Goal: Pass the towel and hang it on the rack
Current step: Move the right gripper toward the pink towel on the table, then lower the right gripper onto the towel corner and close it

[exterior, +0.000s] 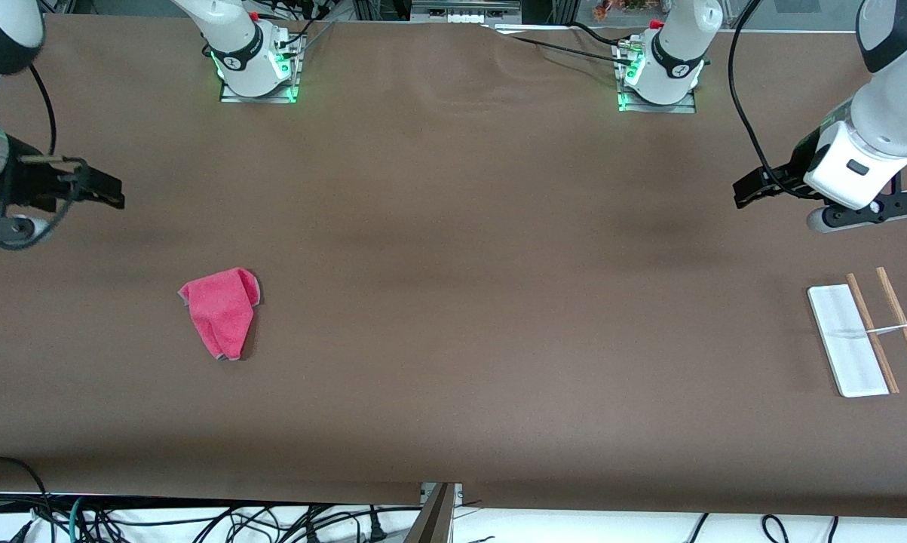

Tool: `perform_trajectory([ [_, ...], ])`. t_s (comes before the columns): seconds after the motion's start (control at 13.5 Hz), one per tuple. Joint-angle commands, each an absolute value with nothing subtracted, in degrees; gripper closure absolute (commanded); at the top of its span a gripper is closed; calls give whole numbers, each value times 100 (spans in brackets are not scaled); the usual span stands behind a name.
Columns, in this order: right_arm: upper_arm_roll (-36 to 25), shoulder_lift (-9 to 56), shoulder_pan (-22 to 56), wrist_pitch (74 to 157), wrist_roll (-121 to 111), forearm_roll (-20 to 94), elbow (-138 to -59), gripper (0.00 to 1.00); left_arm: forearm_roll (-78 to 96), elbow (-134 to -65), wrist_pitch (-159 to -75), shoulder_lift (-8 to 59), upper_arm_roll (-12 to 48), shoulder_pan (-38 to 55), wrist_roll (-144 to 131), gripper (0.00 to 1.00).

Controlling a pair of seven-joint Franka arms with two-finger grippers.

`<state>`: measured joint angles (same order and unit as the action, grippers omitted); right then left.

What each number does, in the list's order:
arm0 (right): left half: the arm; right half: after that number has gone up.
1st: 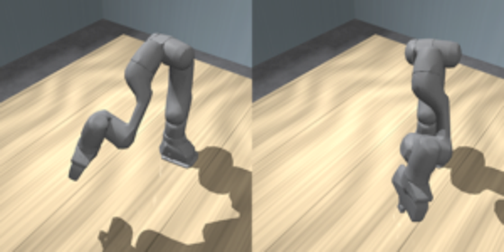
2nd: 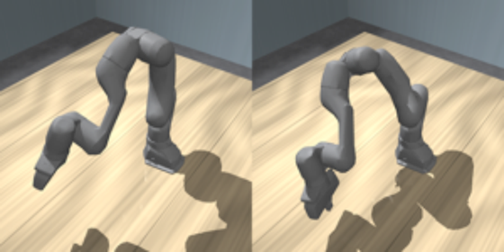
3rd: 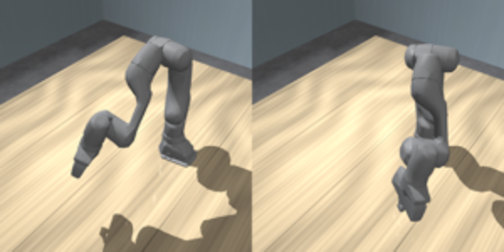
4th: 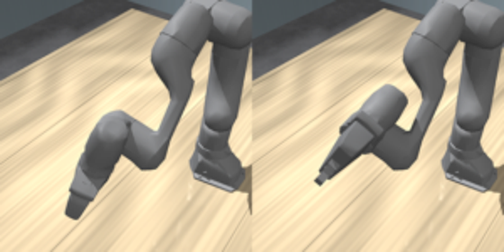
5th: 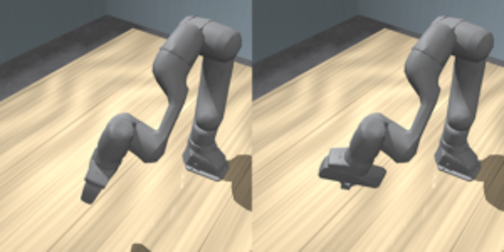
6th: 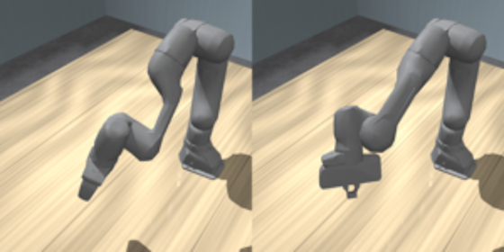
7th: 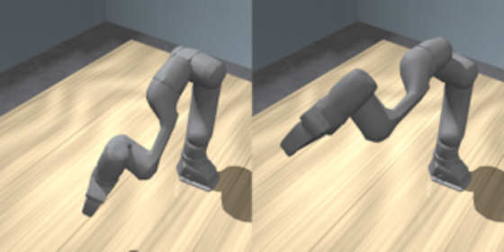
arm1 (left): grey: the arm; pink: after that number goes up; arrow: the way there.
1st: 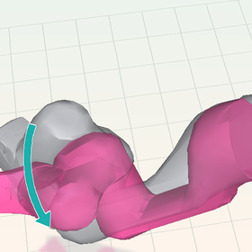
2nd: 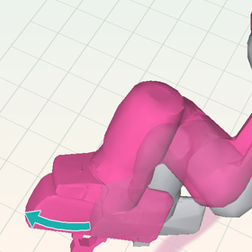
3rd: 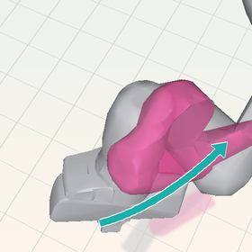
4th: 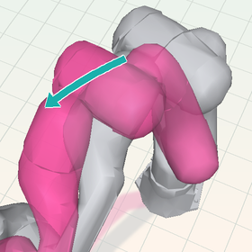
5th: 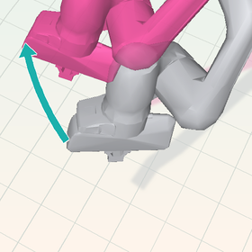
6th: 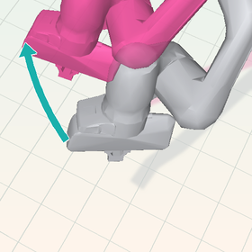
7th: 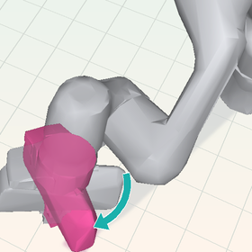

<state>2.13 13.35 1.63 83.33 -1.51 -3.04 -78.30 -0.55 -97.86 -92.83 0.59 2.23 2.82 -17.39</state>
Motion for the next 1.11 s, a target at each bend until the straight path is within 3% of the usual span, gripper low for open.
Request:
perform_trajectory([
  [0.0,220,1625,324,8673,-123,-299,-7805,0,140,-9765,-9378,26,255,193,-1679,0],
  [0.81,202,3663,922,10800,-35,-325,-7831,0,79,-9633,-9396,105,237,114,-1644,0],
  [1.03,211,3972,1001,10934,402,-299,-7979,0,123,-9607,-9404,88,237,88,-1652,0],
])
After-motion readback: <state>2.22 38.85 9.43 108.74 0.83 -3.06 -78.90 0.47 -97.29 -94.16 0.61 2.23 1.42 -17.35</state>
